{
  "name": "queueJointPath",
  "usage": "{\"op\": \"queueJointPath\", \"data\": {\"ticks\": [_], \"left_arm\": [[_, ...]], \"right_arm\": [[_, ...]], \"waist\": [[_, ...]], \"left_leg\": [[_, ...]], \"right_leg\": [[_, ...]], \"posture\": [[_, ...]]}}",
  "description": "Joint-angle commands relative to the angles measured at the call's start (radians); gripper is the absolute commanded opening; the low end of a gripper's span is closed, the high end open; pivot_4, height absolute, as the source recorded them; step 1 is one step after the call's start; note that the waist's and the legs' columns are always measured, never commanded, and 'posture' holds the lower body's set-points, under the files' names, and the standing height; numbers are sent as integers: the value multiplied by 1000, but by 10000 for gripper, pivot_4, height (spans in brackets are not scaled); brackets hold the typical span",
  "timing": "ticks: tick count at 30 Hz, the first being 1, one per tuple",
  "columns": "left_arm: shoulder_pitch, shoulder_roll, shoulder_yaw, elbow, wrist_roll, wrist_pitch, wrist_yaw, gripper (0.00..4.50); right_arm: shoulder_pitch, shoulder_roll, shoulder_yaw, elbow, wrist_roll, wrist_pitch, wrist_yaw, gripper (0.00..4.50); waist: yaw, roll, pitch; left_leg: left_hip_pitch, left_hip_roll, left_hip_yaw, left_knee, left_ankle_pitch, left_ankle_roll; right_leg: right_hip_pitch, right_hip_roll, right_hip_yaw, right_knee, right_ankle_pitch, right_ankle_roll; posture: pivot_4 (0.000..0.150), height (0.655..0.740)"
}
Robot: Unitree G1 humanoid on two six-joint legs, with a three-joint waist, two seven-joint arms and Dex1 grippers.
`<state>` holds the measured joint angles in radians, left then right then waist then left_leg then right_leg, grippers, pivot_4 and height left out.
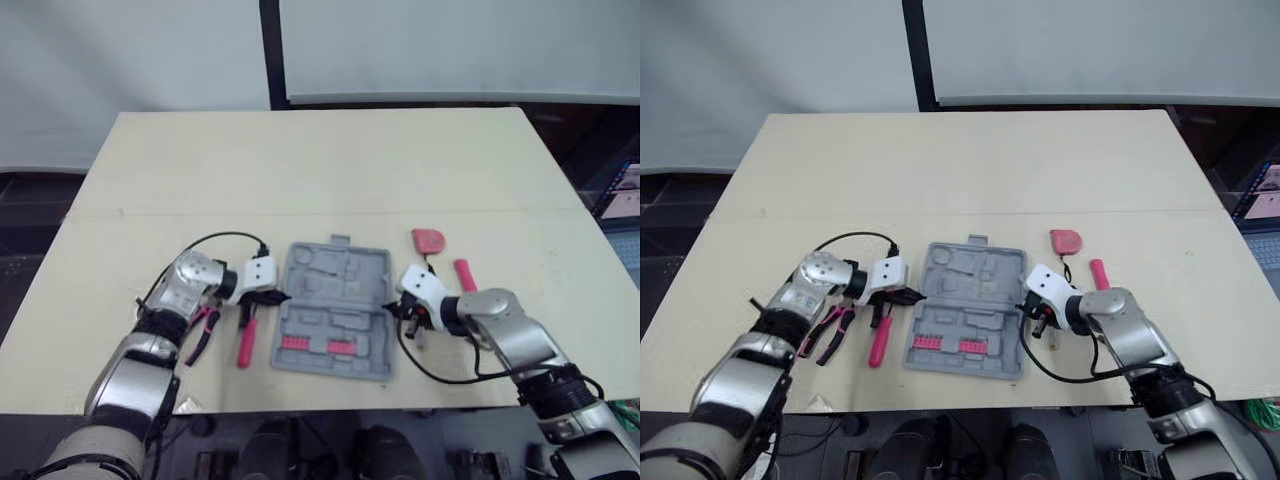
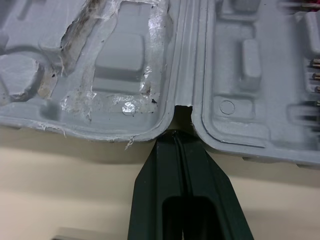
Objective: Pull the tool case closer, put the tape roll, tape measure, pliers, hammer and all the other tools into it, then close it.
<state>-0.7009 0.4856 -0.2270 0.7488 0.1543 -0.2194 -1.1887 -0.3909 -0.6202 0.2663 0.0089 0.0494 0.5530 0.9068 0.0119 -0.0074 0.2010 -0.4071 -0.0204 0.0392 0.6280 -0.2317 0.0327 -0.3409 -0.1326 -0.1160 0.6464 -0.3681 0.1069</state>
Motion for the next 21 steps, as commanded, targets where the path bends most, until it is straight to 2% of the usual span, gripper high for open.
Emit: {"op": "queueJointPath", "data": {"ticks": [1, 11, 21], "left_arm": [[99, 12, -24, -197, -29, 108, -33, 42], [337, 77, -17, -603, -74, 340, 0, 42], [423, 87, -25, -709, -87, 431, 45, 42]], "right_arm": [[22, -2, -2, -97, 40, 14, 35, 297], [123, -27, -6, -240, 74, 85, 43, 297], [179, -41, -2, -308, 98, 129, 43, 297]], "waist": [[-3, 0, 0], [-12, 1, -1], [-9, 1, -1]], "left_leg": [[0, 0, 0, 0, 0, 0], [1, 2, 0, 0, -2, -1], [1, 3, 0, 0, -5, -2]], "right_leg": [[0, 0, 0, 0, 0, 0], [1, -1, 9, -3, 0, 0], [1, -2, 11, -5, 0, 0]], "posture": [[1500, 7278], [1500, 7278], [1500, 7278]]}}
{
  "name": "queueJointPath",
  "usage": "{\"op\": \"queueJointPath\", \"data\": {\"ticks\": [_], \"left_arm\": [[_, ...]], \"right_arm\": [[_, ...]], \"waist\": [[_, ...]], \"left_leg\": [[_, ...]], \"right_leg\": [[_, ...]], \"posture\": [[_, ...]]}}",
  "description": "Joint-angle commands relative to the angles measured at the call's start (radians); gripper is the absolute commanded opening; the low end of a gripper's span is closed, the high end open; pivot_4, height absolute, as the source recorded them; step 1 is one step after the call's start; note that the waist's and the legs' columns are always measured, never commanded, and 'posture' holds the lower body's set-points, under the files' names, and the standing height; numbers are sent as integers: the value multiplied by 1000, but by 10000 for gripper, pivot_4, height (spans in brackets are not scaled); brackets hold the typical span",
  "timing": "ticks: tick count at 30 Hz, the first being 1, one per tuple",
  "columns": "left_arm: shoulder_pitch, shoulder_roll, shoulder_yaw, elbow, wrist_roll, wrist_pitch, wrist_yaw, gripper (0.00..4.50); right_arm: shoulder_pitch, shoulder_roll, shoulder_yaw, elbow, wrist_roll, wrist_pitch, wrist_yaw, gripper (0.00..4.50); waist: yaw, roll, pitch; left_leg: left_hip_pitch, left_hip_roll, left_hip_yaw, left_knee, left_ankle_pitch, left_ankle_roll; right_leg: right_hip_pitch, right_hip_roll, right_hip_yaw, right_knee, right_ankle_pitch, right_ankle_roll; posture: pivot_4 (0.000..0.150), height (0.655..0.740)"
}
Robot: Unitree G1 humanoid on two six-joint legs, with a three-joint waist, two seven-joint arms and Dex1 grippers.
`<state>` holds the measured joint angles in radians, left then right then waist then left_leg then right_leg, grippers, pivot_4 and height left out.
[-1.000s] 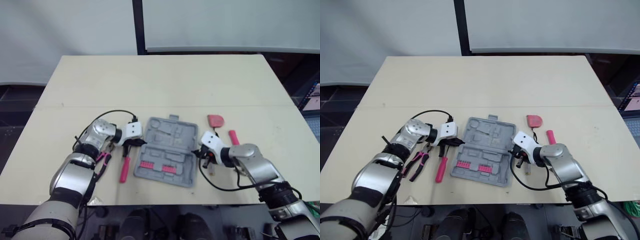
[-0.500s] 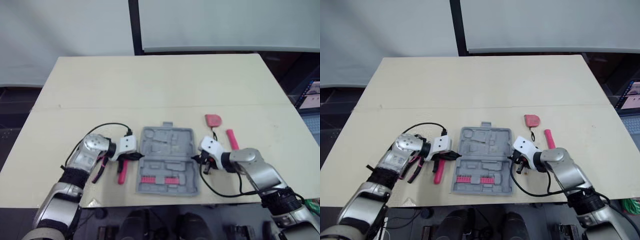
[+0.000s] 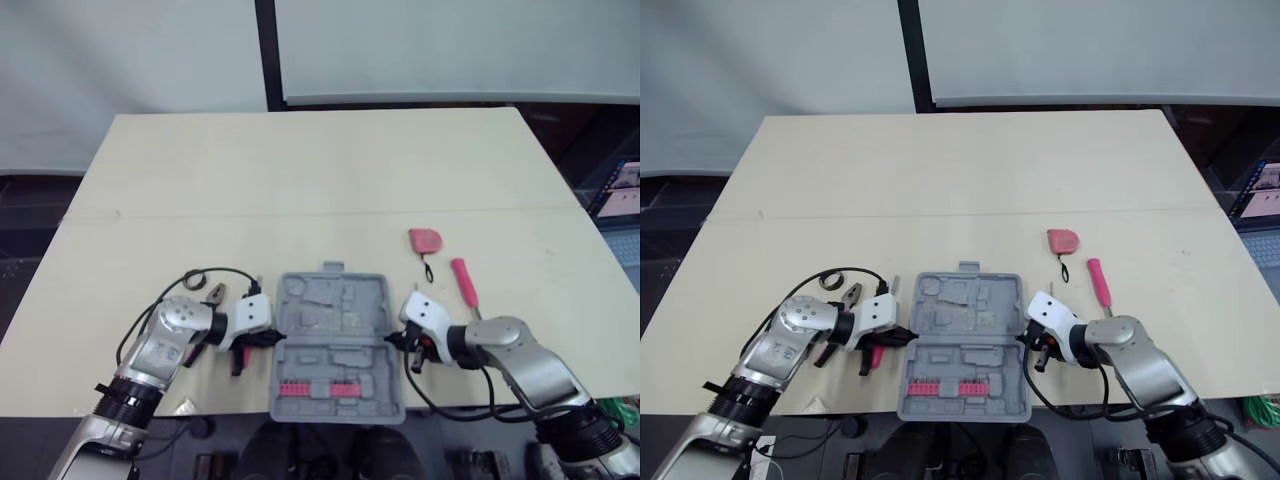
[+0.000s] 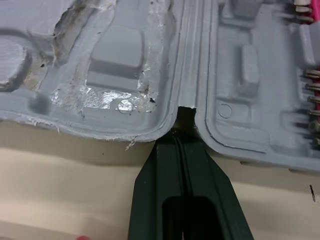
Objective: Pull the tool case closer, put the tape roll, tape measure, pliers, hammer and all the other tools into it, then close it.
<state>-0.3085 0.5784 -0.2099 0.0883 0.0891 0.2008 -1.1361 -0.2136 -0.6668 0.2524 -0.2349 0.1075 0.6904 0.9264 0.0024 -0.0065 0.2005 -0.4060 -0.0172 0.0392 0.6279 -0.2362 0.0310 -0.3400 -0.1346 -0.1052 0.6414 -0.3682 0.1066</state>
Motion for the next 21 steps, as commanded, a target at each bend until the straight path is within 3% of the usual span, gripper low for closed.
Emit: {"op": "queueJointPath", "data": {"ticks": [1, 21], "left_arm": [[35, -3, -44, -58, -23, 15, -6, 42], [120, 29, -58, -189, -39, 94, 22, 42]], "right_arm": [[5, 3, 12, -66, 40, -9, 25, 297], [18, -23, 19, -94, 64, 13, 28, 297]], "waist": [[0, 0, 0], [1, 0, 0]], "left_leg": [[0, 0, 0, 0, 0, 0], [0, 1, 0, -1, -2, -1]], "right_leg": [[0, 0, 0, 0, 0, 0], [0, 0, 0, -3, 0, 0]], "posture": [[1500, 7278], [1500, 7278]]}}
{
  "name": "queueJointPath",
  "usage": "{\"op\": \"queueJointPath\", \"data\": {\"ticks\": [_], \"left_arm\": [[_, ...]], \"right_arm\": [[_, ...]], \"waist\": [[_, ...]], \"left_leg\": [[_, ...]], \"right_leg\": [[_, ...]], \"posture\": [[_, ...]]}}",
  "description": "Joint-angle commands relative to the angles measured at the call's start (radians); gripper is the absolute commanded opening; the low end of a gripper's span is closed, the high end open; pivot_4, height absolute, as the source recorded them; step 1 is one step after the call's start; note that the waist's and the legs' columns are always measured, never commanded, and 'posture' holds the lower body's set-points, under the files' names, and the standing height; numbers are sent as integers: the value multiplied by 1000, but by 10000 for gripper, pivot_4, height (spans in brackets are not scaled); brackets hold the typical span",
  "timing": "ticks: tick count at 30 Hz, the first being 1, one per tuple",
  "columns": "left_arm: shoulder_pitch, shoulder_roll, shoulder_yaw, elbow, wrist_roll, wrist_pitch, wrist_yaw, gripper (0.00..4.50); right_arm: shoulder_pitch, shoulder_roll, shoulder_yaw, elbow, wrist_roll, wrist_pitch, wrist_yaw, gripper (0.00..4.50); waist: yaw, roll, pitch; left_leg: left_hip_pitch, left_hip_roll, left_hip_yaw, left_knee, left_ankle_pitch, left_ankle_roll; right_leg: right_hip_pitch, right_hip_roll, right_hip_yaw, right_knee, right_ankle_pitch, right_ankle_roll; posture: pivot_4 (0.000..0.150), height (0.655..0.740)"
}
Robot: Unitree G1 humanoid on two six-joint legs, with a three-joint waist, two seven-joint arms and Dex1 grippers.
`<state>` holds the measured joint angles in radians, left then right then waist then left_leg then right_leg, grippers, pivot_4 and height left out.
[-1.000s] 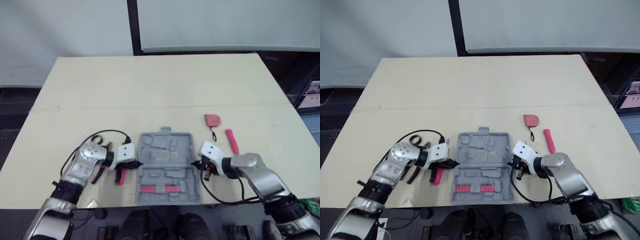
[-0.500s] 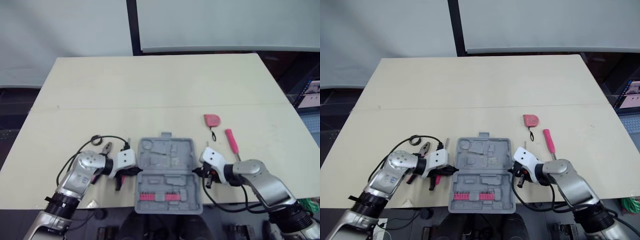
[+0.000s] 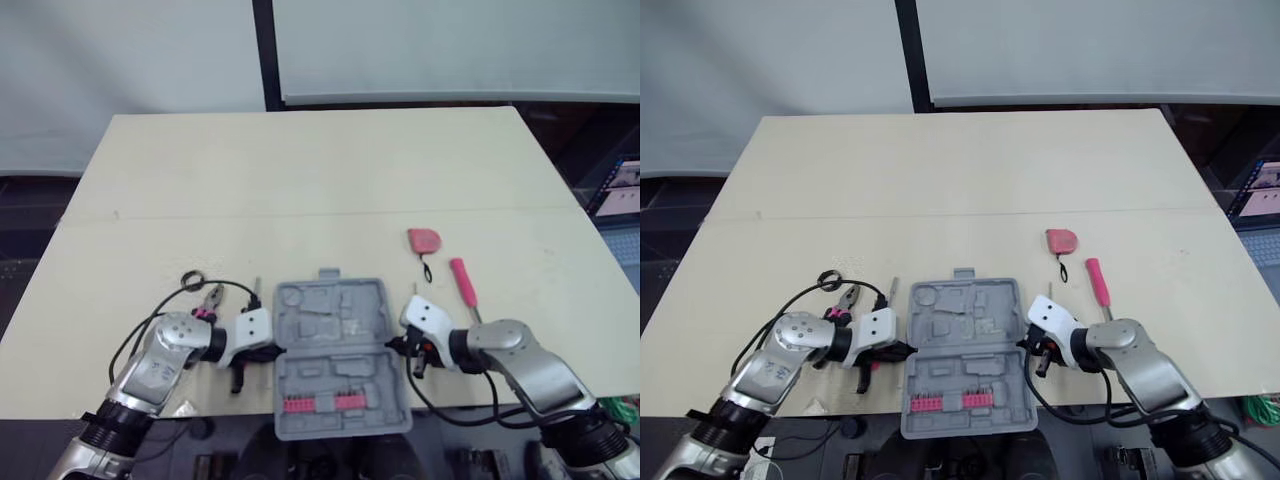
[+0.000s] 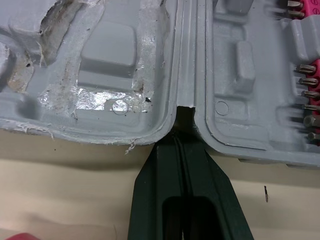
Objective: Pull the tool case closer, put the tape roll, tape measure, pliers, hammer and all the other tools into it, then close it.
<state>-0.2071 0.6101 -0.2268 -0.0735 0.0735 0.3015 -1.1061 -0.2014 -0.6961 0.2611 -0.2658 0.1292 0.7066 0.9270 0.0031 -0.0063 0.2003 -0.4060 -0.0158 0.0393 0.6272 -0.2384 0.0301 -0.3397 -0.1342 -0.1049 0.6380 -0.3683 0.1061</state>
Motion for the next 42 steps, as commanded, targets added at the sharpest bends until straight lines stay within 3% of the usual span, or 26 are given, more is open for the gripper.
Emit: {"op": "queueJointPath", "data": {"ticks": [1, 25, 31, 36, 41, 42], "left_arm": [[17, -3, -42, -24, -22, -7, -6, 42], [33, 11, -47, -8, -15, -23, 17, 42], [50, 70, 6, -33, -34, -47, 21, 42], [141, 168, 171, -106, -152, -46, 5, 42], [254, 235, 498, -183, -477, 144, -79, 42], [280, 248, 568, -176, -517, 180, -83, 2583]], "right_arm": [[7, 5, 10, -64, 43, -2, 26, 297], [24, -12, 3, -73, 51, 5, 19, 297], [48, -72, -53, -100, 50, 18, 7, 297], [142, -180, -247, -199, 152, 39, 44, 297], [292, -261, -588, -179, 285, 47, 137, 297], [321, -276, -668, -151, 306, 55, 162, 82]], "waist": [[0, 0, 0], [6, 1, 0], [10, 1, 0], [11, 1, 0], [21, 2, 1], [22, 2, 1]], "left_leg": [[0, 0, 0, 0, 0, 0], [0, 1, 0, 0, -2, 0], [0, 1, 0, 0, -2, -1], [-1, 2, 0, 0, -6, -4], [0, 4, 0, 0, -10, 0], [0, 5, 0, 0, -10, 1]], "right_leg": [[0, 0, 0, 0, 0, 0], [0, 0, 0, -1, 0, 0], [0, 0, 0, -1, 0, 0], [0, 0, 0, -3, 0, -1], [3, 1, -1, -8, 2, -4], [3, 1, -2, -10, 3, -3]], "posture": [[1500, 7278], [1500, 7278], [1500, 7278], [1500, 7278], [1500, 7278], [1500, 7278]]}}
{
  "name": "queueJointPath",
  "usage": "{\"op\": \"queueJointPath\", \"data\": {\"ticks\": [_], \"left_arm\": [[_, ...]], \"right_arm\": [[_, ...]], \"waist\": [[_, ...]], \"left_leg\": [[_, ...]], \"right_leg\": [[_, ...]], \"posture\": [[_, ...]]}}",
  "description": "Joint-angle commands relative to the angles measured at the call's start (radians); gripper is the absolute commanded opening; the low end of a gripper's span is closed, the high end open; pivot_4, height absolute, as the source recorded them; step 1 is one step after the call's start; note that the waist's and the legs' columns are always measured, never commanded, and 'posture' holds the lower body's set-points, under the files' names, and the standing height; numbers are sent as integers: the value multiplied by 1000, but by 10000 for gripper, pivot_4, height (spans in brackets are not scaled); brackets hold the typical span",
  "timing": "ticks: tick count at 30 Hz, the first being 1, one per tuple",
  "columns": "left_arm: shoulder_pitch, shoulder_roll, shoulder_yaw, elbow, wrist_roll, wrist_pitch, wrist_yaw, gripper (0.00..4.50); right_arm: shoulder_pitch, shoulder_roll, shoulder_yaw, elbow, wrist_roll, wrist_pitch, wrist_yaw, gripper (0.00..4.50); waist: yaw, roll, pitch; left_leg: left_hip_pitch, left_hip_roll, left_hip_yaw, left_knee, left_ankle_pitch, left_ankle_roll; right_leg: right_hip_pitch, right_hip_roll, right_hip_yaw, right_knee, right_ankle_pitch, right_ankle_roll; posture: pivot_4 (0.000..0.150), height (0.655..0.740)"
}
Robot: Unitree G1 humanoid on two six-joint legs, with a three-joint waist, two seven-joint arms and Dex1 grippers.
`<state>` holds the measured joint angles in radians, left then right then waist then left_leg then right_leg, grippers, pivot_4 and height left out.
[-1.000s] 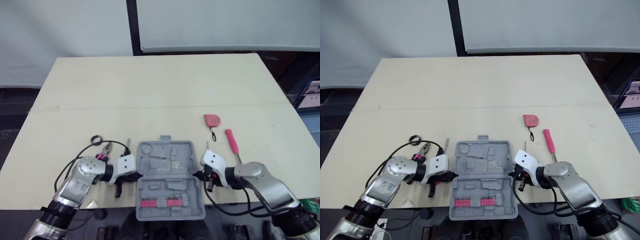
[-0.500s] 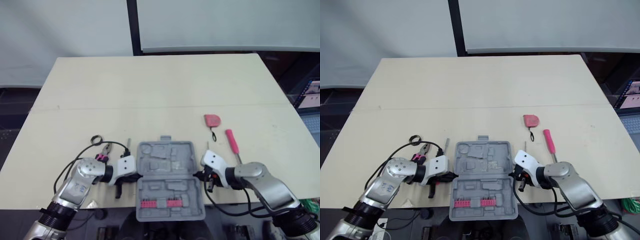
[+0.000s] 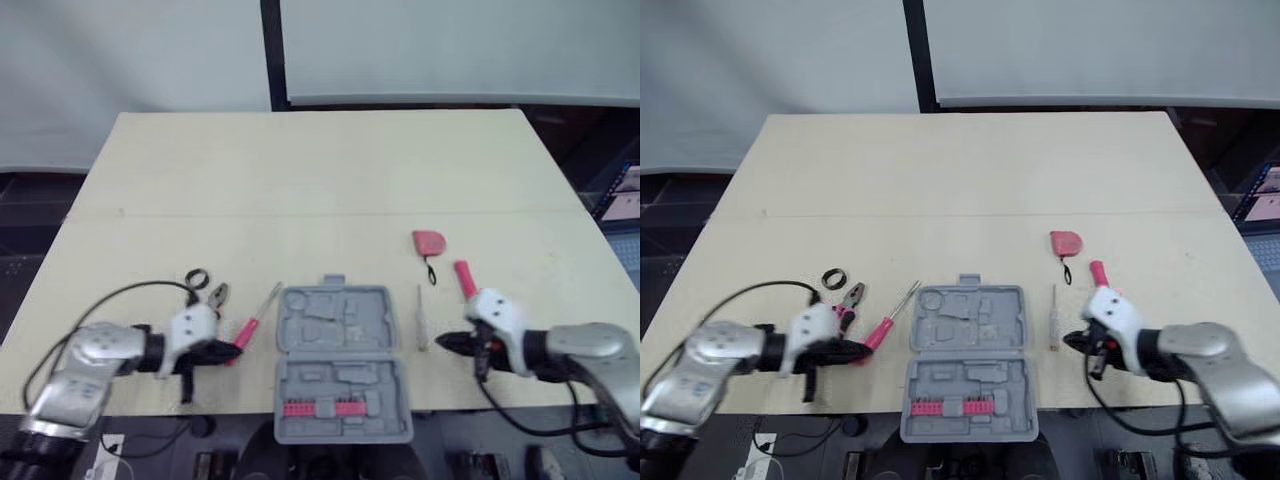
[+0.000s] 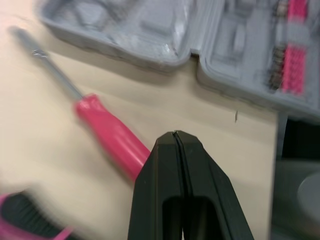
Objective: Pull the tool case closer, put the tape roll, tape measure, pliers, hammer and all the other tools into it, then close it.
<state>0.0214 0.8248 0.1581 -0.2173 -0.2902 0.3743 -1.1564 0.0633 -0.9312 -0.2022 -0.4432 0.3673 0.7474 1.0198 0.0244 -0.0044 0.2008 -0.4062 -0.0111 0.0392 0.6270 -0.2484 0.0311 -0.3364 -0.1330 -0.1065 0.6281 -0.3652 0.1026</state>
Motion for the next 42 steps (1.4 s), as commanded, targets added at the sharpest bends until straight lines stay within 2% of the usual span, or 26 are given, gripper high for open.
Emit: {"op": "queueJointPath", "data": {"ticks": [1, 3, 6, 9, 10, 11, 16, 19, 24, 29, 34, 38, 42], "left_arm": [[76, 45, 233, -28, -180, 134, -34, 5648], [130, 72, 324, -19, -222, 186, -40, 12892], [219, 113, 470, 26, -266, 274, -53, 28188], [287, 146, 574, 152, -226, 237, -66, 42535], [297, 157, 592, 199, -204, 203, -62, 45000], [301, 172, 609, 253, -183, 173, -54, 45000], [245, 234, 642, 550, -115, 26, -13, 45000], [219, 241, 631, 626, -106, -41, -15, 45000], [196, 228, 577, 571, -113, -72, -28, 45000], [82, 290, 394, 506, -63, -157, -102, 45000], [-247, 357, 118, 623, 29, -230, -223, 45000], [-524, 332, -109, 806, 199, -410, -312, 45000], [-750, 280, -267, 1010, 336, -606, -378, 45000]], "right_arm": [[79, -52, -264, 52, 83, 15, 88, 2555], [120, -79, -365, 117, 94, 9, 124, 8462], [176, -117, -490, 249, 64, -57, 168, 22913], [201, -140, -569, 380, 37, -122, 186, 37105], [209, -145, -583, 418, 27, -148, 190, 42361], [219, -151, -599, 460, 17, -176, 196, 44473], [220, -163, -619, 593, -13, -279, 190, 44473], [191, -152, -602, 622, -9, -303, 174, 44473], [144, -113, -562, 550, 31, -290, 157, 44473], [36, -52, -472, 319, 171, -182, 118, 44473], [-147, 52, -272, 93, 324, -72, 28, 44473], [-257, 134, -92, -7, 352, -50, -22, 44473], [-337, 206, 31, -66, 369, -33, -72, 44473]], "waist": [[1, 0, 0], [1, 0, 0], [0, 0, 0], [-2, 1, 0], [-2, 1, 0], [-2, 1, 0], [-2, 3, 0], [-5, 4, -1], [-11, 4, -1], [-19, 5, -1], [-25, 4, -1], [-24, 4, -1], [-24, 2, 0]], "left_leg": [[0, 0, 0, 0, -1, 1], [1, 0, 0, 0, -1, 2], [1, 0, 0, 0, -2, 2], [1, 0, 0, -1, -2, 2], [1, 0, 1, -2, -2, 2], [1, 0, 2, -3, -2, 2], [1, 1, 2, -7, -2, 1], [1, 1, 2, -11, -1, 1], [1, 1, 4, -15, -1, 0], [1, 1, 4, -14, 1, -2], [1, 3, 4, -14, 4, -4], [1, 2, 8, -15, 8, -9], [0, 3, 15, -15, 11, -3]], "right_leg": [[1, 0, 0, -1, 0, 0], [2, 0, 0, -2, 0, 0], [2, 0, 0, -2, 0, 0], [2, 0, 0, -2, 0, 0], [0, 0, 1, -3, 0, -1], [-1, 0, 1, -3, 0, -1], [-4, 0, 2, -4, 0, -2], [-6, 0, 2, -7, 0, -3], [-6, -1, 3, -8, 0, -3], [-6, 0, 2, -6, 0, -4], [-6, 1, 2, -3, 2, -5], [-8, 3, 0, -2, 2, -5], [-11, 5, -7, 2, 3, -3]], "posture": [[1500, 7278], [1500, 7278], [1500, 7278], [1500, 7278], [1500, 7278], [1500, 7278], [1500, 7278], [1500, 7278], [1500, 7278], [1500, 7278], [1500, 7278], [1500, 7278], [1500, 7278]]}}
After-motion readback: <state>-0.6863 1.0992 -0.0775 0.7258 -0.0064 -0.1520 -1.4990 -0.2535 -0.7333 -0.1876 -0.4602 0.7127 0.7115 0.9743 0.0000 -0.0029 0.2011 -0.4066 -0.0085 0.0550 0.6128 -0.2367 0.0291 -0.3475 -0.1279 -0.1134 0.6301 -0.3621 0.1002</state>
